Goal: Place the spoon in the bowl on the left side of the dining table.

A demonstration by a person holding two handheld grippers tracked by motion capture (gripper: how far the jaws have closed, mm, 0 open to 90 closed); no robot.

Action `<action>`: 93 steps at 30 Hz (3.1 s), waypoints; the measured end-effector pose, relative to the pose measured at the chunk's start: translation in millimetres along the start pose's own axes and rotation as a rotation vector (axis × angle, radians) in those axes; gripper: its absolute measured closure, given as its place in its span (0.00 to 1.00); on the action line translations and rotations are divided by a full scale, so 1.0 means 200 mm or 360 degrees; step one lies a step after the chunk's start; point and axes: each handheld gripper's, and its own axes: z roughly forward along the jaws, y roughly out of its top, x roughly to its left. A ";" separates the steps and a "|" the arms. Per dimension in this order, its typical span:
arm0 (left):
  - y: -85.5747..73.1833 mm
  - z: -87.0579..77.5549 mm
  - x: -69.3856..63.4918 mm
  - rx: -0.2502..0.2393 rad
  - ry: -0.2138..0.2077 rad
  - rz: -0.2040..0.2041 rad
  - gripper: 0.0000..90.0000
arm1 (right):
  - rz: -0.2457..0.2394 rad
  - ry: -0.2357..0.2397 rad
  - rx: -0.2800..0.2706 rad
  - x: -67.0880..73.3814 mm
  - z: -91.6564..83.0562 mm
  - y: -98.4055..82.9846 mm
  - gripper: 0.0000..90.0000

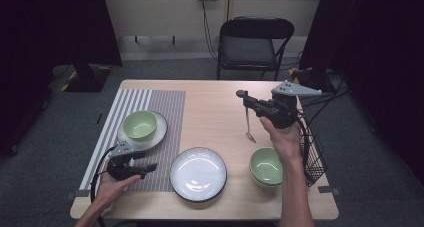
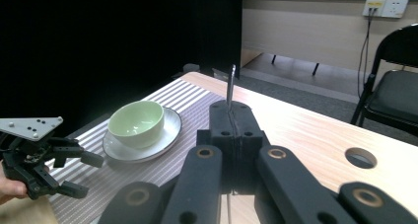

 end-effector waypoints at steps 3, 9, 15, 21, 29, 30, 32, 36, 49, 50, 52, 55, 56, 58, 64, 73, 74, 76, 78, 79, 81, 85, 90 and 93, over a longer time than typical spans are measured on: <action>0.03 0.00 0.00 -0.0029 -0.0016 -0.0001 0.31 | -0.0001 0.0017 0.0002 0.01 0.02 0.00 1.00; 0.11 0.02 -0.01 -0.0107 -0.0028 0.0004 0.36 | 0.0003 0.0061 0.0015 0.04 0.07 0.01 1.00; 0.18 0.06 -0.05 -0.0128 -0.0082 0.0021 0.35 | 0.0002 0.0108 0.0010 0.08 0.11 0.02 1.00; 0.28 0.10 -0.11 -0.0157 -0.0128 0.0056 0.36 | 0.0007 0.0163 0.0003 0.12 0.16 0.03 1.00; 0.40 0.12 -0.17 -0.0215 -0.0174 0.0117 0.36 | 0.0004 0.0203 0.0014 0.15 0.22 0.05 1.00; 0.42 0.12 -0.18 -0.0222 -0.0176 0.0122 0.36 | 0.0002 0.0208 0.0012 0.15 0.22 0.05 1.00; 0.45 0.13 -0.20 -0.0215 -0.0182 0.0142 0.37 | 0.0002 0.0221 0.0011 0.17 0.23 0.06 1.00; 0.51 0.15 -0.24 -0.0259 -0.0214 0.0164 0.37 | -0.0003 0.0254 0.0012 0.19 0.27 0.06 1.00; 0.62 0.13 -0.30 -0.0378 -0.0324 0.0118 0.42 | -0.0047 0.0358 0.0063 0.34 0.43 0.01 1.00; 0.61 0.13 -0.30 -0.0389 -0.0346 0.0110 0.42 | -0.0047 0.0370 0.0062 0.36 0.44 0.00 1.00; 0.61 0.14 -0.30 -0.0395 -0.0359 0.0116 0.43 | -0.0053 0.0391 0.0069 0.39 0.46 -0.01 1.00; 0.61 0.13 -0.31 -0.0401 -0.0330 0.0179 0.41 | -0.0047 0.0422 0.0073 0.42 0.49 -0.02 1.00; 0.61 0.13 -0.31 -0.0405 -0.0346 0.0172 0.40 | -0.0043 0.0438 0.0074 0.43 0.50 -0.02 1.00; 0.61 0.12 -0.31 -0.0410 -0.0354 0.0165 0.40 | -0.0043 0.0448 0.0078 0.45 0.52 -0.03 1.00; 0.60 0.11 -0.27 -0.0425 -0.0306 0.0147 0.47 | -0.0041 0.0489 0.0087 0.51 0.54 -0.05 1.00; 0.58 0.11 -0.23 -0.0395 -0.0302 0.0132 0.51 | -0.0044 0.0478 0.0090 0.51 0.54 -0.07 1.00; 0.58 0.11 -0.23 -0.0393 -0.0314 0.0136 0.52 | -0.0040 0.0481 0.0090 0.51 0.54 -0.07 1.00; 0.59 0.10 -0.24 -0.0410 -0.0343 0.0151 0.54 | -0.0025 0.0486 0.0091 0.50 0.54 -0.07 1.00; 0.60 0.09 -0.25 -0.0439 -0.0366 0.0162 0.56 | -0.0029 0.0476 0.0094 0.49 0.55 -0.07 1.00; 0.60 0.08 -0.26 -0.0451 -0.0375 0.0170 0.58 | -0.0026 0.0480 0.0096 0.49 0.55 -0.07 1.00; 0.61 0.07 -0.26 -0.0505 -0.0426 0.0159 0.64 | -0.0028 0.0484 0.0101 0.50 0.56 -0.07 1.00; 0.60 0.06 -0.25 -0.0516 -0.0415 0.0172 0.72 | -0.0045 0.0501 0.0103 0.52 0.56 -0.08 1.00; 0.60 0.05 -0.24 -0.0521 -0.0403 0.0166 0.80 | -0.0052 0.0519 0.0104 0.53 0.57 -0.08 1.00; 0.60 0.05 -0.23 -0.0534 -0.0461 0.0122 0.85 | -0.0047 0.0509 0.0106 0.53 0.57 -0.08 1.00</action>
